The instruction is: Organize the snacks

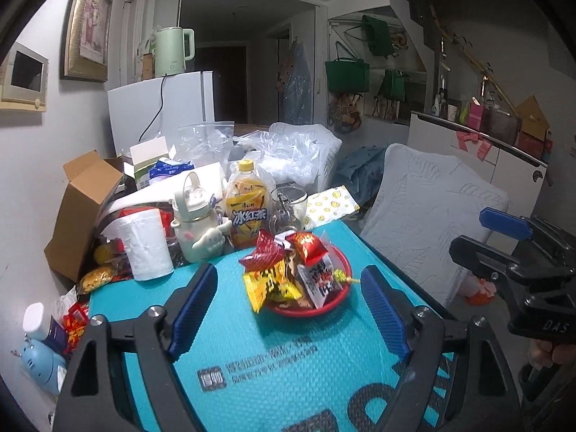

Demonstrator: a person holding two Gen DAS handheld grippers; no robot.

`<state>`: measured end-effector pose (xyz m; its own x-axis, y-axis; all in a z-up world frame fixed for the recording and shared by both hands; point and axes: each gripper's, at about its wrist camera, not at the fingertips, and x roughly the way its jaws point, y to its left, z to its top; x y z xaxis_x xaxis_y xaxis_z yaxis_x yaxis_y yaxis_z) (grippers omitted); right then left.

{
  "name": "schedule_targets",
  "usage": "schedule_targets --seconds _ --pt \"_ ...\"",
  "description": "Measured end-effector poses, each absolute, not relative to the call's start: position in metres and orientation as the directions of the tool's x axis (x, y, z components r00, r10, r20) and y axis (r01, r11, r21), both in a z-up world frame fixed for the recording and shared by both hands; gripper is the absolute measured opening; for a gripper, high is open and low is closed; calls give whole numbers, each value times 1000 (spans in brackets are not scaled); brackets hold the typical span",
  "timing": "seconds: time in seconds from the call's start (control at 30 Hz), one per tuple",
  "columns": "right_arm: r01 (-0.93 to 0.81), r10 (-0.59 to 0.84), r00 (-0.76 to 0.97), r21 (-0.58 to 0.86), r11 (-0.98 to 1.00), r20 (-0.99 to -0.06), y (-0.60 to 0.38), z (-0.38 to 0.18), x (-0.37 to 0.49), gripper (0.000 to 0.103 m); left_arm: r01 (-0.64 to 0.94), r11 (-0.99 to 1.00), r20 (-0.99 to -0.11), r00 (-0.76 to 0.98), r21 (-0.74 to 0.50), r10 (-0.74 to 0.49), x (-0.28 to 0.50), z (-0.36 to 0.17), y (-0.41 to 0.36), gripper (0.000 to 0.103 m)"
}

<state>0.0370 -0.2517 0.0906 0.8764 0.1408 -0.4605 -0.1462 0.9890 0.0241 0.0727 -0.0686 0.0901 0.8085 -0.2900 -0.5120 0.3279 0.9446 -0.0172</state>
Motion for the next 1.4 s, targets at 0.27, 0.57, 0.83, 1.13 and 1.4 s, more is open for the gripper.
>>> schedule_targets --seconds 0.27,0.57,0.83,1.13,1.4 --pt "-121 119 872 26 992 -475 -246 77 9 83 329 944 -536 791 -33 -295 52 76 -62 81" --pt "-129 141 830 60 990 -540 -239 41 6 83 299 953 -579 770 -42 -267 48 49 -58 81" --pt "-114 139 814 81 990 -565 -241 27 11 83 294 954 -588 763 -55 -269 51 44 -57 81" --pt "-118 148 808 89 989 -570 -241 25 15 83 301 952 -589 759 -63 -279 53 43 -58 81" --pt "-133 158 802 87 987 -576 -240 24 16 83 297 952 -598 750 -78 -282 55 41 -61 81"
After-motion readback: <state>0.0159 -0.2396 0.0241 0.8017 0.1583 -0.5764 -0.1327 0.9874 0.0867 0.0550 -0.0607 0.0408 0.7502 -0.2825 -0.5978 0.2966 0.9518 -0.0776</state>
